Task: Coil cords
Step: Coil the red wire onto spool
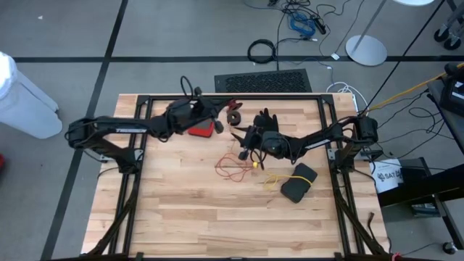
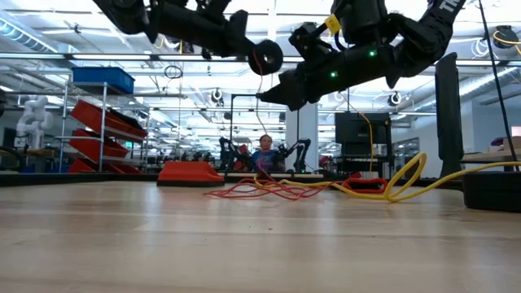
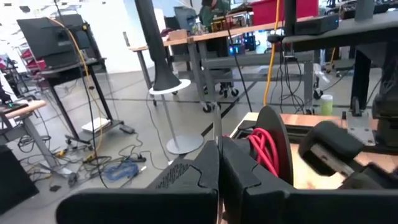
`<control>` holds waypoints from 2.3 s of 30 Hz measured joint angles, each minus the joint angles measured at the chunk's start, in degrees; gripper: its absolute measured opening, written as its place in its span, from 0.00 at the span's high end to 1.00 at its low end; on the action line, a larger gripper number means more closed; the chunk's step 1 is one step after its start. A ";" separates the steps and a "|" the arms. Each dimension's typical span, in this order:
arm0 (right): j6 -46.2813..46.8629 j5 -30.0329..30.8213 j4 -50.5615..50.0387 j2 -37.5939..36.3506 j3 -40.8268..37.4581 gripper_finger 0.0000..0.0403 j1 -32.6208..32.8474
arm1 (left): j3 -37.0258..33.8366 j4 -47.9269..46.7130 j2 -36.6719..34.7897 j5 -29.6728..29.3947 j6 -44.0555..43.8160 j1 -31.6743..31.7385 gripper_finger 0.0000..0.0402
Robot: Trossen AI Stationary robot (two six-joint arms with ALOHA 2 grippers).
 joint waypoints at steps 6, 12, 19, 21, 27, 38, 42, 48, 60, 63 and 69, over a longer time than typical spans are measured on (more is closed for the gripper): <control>4.83 -10.16 -0.13 -0.01 0.00 0.75 -2.06 | 0.00 -4.67 -3.13 0.64 0.12 -0.04 1.00; 6.04 -18.78 -1.21 -0.01 0.00 0.75 -3.65 | 0.00 -4.81 -3.34 2.00 0.08 -0.06 1.00; 6.43 -19.10 -3.32 0.71 -0.03 0.75 -5.48 | 0.00 -4.85 -3.34 2.95 -0.43 -0.38 1.00; 7.05 -19.12 -2.73 1.36 -0.03 0.75 -5.80 | 0.00 -4.85 -3.34 2.95 -0.43 -0.73 1.00; 7.54 -19.10 -1.88 2.70 -0.04 0.75 -6.12 | 0.00 -4.98 -3.34 2.99 -0.42 -2.11 1.00; 7.49 -19.11 -1.37 2.88 -0.04 0.75 -6.10 | 0.00 -4.56 -3.34 3.55 -0.49 -3.66 1.00; 7.49 -19.13 -0.98 2.88 -0.04 0.75 -6.10 | 0.00 -3.01 -3.34 4.47 -1.30 -4.03 1.00; 7.49 -19.13 -1.02 2.88 -0.04 0.75 -6.10 | 0.00 -2.06 -3.32 4.57 -1.56 -4.58 1.00; 7.34 -20.57 -1.08 2.88 -0.04 0.97 -6.08 | 0.00 -3.14 -3.32 5.88 -1.46 -4.67 1.00; 7.80 -19.18 -1.63 2.88 -0.04 0.99 -6.42 | 0.00 -4.29 -3.32 7.46 -0.97 -4.67 1.00; 11.28 -18.36 -3.98 2.88 -0.02 1.00 -9.27 | 0.00 -5.47 -3.32 12.42 -1.85 -4.87 1.00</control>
